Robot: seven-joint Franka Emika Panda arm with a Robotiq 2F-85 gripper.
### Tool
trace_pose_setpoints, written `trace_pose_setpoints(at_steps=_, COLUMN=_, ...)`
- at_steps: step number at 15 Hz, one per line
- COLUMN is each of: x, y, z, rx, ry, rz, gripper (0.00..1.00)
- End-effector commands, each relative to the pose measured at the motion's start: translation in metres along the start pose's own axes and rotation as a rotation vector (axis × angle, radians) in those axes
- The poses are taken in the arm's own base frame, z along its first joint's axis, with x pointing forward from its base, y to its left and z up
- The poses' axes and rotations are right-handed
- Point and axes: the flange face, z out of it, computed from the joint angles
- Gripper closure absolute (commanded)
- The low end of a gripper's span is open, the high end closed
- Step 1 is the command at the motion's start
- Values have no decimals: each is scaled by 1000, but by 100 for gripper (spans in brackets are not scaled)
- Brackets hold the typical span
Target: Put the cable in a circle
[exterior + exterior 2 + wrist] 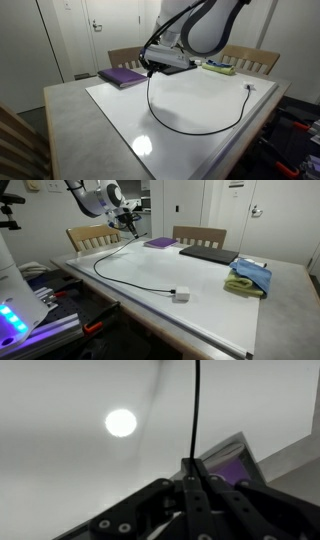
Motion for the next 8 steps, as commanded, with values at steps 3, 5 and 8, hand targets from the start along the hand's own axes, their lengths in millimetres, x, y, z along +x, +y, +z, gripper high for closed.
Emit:
trace_pose_setpoints(at_steps=3, x=-1, y=-1, z=0, rx=1, ry=0, rz=-1, gripper=96)
trace_pose_setpoints(at_steps=5, x=4, y=2, z=1, rx=-21, ry=9, rz=15, gripper=99)
trace_pose_setpoints(at_steps=8, x=21, y=18, z=3, rx=-102, ry=37, rz=86, gripper=99)
